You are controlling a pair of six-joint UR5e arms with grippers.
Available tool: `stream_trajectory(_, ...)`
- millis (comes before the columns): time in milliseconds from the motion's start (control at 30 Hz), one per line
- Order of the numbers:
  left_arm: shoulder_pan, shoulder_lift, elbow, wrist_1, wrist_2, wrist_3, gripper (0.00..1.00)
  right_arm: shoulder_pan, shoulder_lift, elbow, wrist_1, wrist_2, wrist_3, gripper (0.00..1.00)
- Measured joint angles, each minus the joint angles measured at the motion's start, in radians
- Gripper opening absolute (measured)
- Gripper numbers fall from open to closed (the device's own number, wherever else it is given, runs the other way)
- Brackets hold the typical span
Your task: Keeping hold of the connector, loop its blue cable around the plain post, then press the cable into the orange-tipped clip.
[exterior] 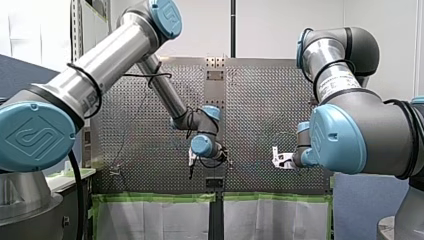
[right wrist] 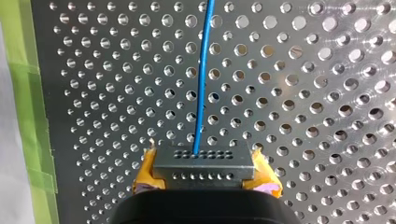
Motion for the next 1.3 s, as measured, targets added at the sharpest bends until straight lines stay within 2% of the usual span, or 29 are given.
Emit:
stream_trajectory(233,-0.002,0.066,-0.066,0.066,-0.045,-0.049,1.0,0.001,0.0,-0.003,0.009,0.003,-0.011,0.0)
stream_trajectory(400,0.0,0.108,-0.108,0.107,-0.071,-0.053,1.0,0.002,0.0,-0.006,0.011,0.003,-0.012,0.0)
stream_trajectory(633,0.004,0.164,-0.164,0.163,-0.089,-0.048,1.0,0.004,0.0,-0.007,0.015,0.004,-0.021,0.0)
stream_trajectory(1300,0.005,0.17,-0.17,0.17,-0.091,-0.048,1.0,0.004,0.0,-0.008,0.015,0.004,-0.023,0.0)
